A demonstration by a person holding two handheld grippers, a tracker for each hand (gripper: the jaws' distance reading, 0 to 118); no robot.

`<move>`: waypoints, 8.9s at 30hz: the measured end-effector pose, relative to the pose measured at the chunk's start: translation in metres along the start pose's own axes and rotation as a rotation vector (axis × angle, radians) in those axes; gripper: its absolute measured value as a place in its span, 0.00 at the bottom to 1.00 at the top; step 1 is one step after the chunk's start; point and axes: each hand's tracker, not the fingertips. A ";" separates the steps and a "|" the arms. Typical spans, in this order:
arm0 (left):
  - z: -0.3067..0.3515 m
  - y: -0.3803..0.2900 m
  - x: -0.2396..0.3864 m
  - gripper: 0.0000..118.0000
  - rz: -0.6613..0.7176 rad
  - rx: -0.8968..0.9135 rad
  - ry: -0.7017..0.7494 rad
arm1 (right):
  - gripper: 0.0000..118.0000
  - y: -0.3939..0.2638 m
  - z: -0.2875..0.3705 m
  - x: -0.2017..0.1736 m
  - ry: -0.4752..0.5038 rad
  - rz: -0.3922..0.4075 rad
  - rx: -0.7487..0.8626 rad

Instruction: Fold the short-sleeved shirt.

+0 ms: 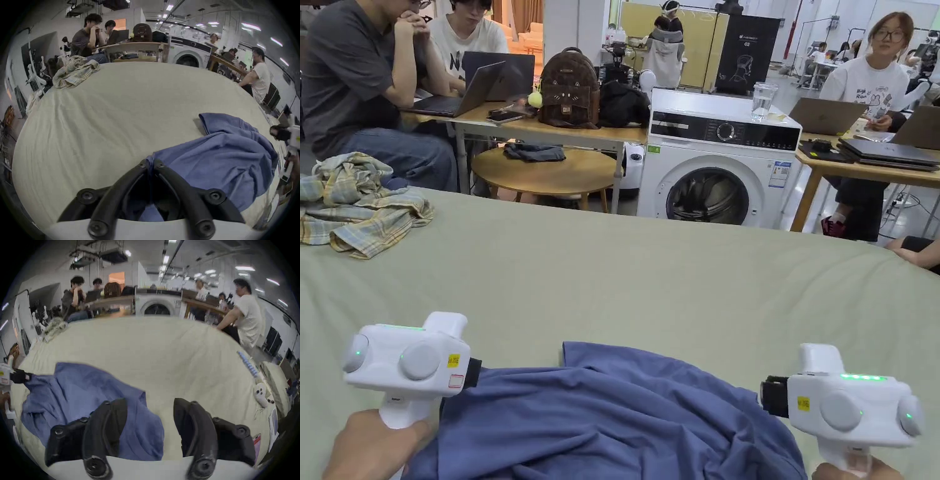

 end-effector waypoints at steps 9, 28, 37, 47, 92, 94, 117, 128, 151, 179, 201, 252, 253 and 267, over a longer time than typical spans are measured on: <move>0.017 -0.012 -0.006 0.00 0.020 0.022 -0.014 | 0.00 -0.019 -0.038 0.004 0.037 0.012 -0.142; 0.140 0.105 -0.002 0.00 0.014 0.314 0.053 | 0.00 0.101 0.112 0.008 -0.028 -0.036 0.385; 0.211 0.174 -0.035 0.00 0.049 0.455 0.127 | 0.00 0.175 0.168 0.015 -0.106 -0.041 0.519; 0.245 0.241 -0.053 0.00 0.047 0.543 0.202 | 0.00 0.256 0.212 0.009 -0.112 -0.072 0.644; 0.111 -0.125 -0.054 0.00 0.053 0.044 0.064 | 0.00 -0.101 0.118 0.003 -0.142 0.023 0.104; 0.103 -0.133 -0.053 0.00 0.043 0.021 0.059 | 0.00 -0.109 0.113 0.003 -0.148 0.030 0.085; 0.152 -0.097 0.034 0.01 -0.030 0.451 0.015 | 0.00 -0.064 0.168 -0.091 -0.086 -0.020 0.498; 0.123 -0.065 0.039 0.00 0.007 0.405 0.069 | 0.00 -0.049 0.148 -0.114 -0.048 -0.047 0.473; -0.122 0.132 -0.031 0.47 0.094 -0.174 -0.013 | 0.00 -0.035 0.043 -0.107 -0.013 -0.008 0.226; -0.019 0.101 -0.003 0.00 -0.078 0.076 0.016 | 0.46 0.060 -0.064 0.050 -0.007 -0.190 -0.190; 0.026 0.100 -0.013 0.00 -0.050 0.138 -0.011 | 0.00 0.060 -0.013 0.060 0.035 -0.173 0.006; 0.271 0.320 -0.039 0.00 0.006 0.661 0.140 | 0.00 0.360 0.248 -0.011 -0.133 0.010 0.746; 0.267 0.315 -0.039 0.00 -0.007 0.649 0.143 | 0.00 0.354 0.247 -0.012 -0.140 0.019 0.742; 0.214 0.152 -0.044 0.00 0.007 0.501 0.085 | 0.00 0.187 0.234 -0.017 -0.148 0.049 0.608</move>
